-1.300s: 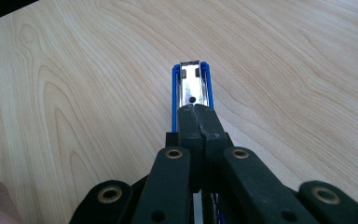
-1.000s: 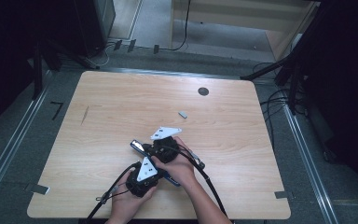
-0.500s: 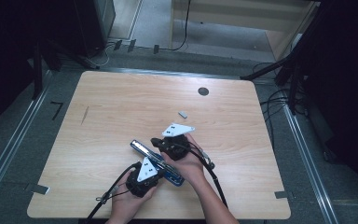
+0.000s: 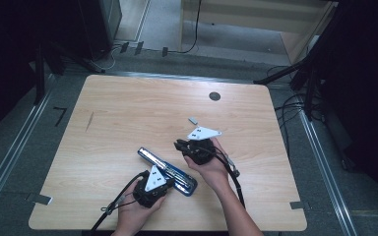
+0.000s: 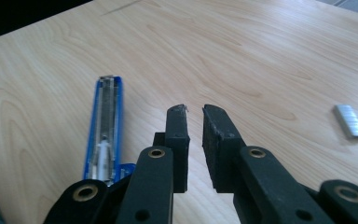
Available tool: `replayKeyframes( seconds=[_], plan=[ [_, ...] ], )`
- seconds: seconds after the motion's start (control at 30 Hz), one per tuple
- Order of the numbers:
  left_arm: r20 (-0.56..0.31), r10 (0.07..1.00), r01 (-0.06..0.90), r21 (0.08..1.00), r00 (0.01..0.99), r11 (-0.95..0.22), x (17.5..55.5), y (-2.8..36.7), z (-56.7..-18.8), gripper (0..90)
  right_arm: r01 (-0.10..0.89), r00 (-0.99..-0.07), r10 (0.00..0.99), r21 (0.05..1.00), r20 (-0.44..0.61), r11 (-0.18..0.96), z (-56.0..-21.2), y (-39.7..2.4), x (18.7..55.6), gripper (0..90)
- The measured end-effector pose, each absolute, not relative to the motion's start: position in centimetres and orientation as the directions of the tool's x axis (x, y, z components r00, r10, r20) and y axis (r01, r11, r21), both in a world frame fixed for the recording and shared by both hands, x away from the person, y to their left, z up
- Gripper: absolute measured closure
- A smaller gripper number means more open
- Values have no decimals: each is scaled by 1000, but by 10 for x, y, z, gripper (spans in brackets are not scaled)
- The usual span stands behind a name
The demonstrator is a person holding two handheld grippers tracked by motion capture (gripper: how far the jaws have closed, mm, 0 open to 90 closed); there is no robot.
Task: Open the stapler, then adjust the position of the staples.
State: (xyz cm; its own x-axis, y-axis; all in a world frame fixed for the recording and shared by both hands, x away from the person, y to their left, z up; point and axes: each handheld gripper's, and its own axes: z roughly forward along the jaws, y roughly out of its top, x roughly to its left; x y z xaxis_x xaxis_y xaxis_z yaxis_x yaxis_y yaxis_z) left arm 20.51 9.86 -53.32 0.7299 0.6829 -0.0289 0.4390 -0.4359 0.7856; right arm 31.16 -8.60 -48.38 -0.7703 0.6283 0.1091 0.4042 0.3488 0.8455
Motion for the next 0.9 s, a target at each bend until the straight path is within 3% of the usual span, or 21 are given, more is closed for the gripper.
replayKeyframes(
  seconds=[0.6, 0.9],
  plan=[
    [-27, 683, 437, 786, 730, -437, 205, 98, -533, 900, 425, -694, 715, 852, 88, 307, -493, -120, 347, 726],
    [-24, 682, 435, 786, 731, -440, 205, 98, -533, 900, 457, -655, 749, 841, 98, 290, -497, -133, 369, 742]
  ],
)
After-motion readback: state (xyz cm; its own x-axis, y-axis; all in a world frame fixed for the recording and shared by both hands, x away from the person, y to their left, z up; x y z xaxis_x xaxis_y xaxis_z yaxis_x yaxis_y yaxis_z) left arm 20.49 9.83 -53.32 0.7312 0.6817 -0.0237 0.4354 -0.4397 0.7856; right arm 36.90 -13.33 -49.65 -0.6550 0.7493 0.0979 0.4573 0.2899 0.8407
